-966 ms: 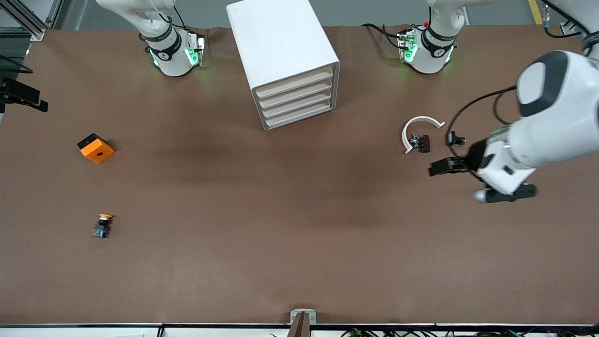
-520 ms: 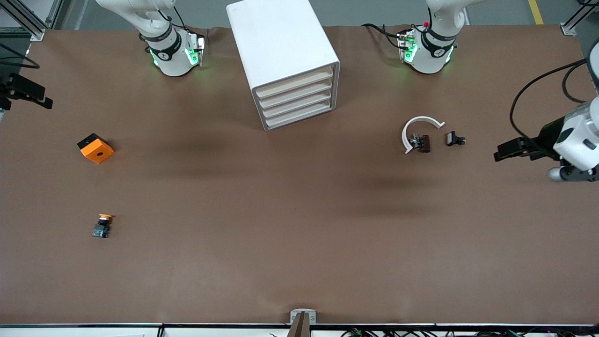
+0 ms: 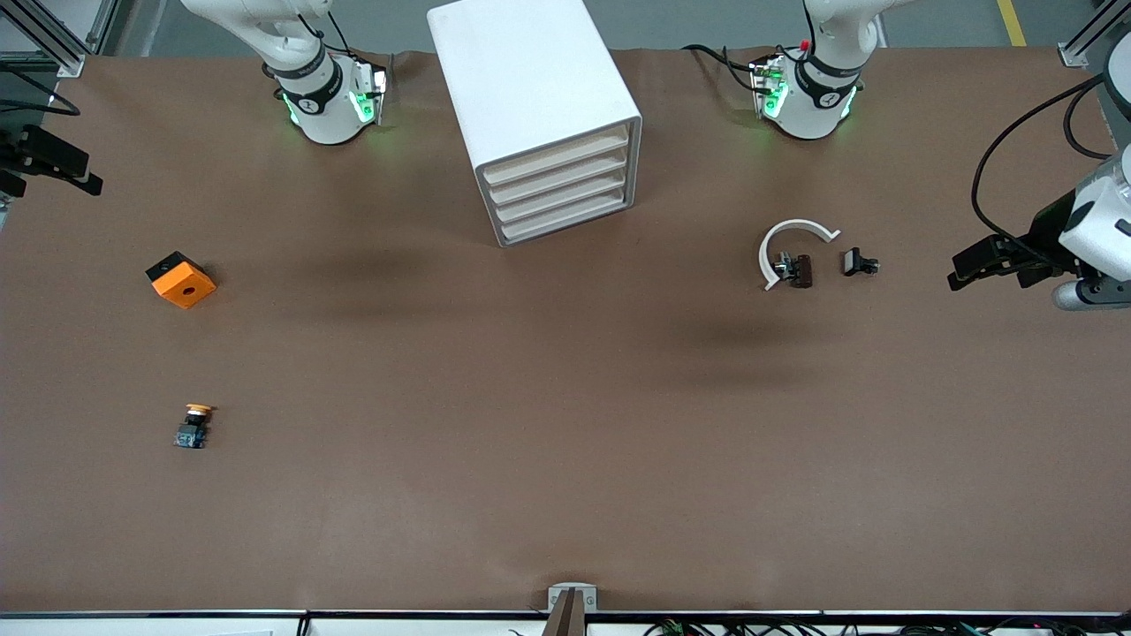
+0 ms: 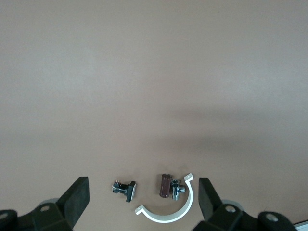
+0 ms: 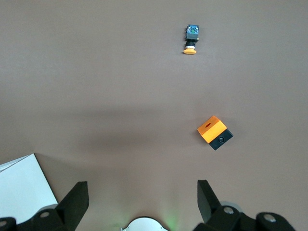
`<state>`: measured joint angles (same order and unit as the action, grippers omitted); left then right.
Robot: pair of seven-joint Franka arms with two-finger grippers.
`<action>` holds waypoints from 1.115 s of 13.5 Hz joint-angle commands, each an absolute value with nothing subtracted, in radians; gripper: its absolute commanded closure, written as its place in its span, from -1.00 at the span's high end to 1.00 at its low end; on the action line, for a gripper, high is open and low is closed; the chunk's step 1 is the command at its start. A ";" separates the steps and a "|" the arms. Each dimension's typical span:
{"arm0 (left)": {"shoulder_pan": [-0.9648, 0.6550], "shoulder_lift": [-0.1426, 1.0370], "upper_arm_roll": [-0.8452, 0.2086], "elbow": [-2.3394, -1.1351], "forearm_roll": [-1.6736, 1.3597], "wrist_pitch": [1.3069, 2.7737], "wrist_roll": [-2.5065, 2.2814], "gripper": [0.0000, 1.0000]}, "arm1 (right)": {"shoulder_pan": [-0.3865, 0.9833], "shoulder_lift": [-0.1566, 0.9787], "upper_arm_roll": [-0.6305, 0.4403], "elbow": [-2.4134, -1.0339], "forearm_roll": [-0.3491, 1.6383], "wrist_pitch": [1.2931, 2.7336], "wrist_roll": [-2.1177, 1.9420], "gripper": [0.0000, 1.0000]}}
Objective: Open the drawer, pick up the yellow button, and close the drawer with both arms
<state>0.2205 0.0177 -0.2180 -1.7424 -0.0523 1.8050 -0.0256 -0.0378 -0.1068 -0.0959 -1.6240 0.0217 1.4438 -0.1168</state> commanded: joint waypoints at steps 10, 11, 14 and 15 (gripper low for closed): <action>-0.051 0.048 0.031 -1.677 -0.032 1.829 -0.037 1.00 | -0.071 -0.176 -0.081 -1.703 0.026 1.496 -0.118 1.00; -0.048 0.049 0.031 -1.677 -0.032 1.829 -0.037 1.00 | -0.074 -0.176 -0.081 -1.703 0.026 1.494 -0.118 1.00; -0.041 0.046 0.028 -1.646 -0.034 1.824 -0.041 1.00 | -0.078 -0.176 -0.081 -1.701 0.026 1.483 -0.118 1.00; -0.035 0.046 0.028 -1.629 -0.032 1.818 -0.043 1.00 | -0.077 -0.176 -0.083 -1.701 0.026 1.482 -0.118 1.00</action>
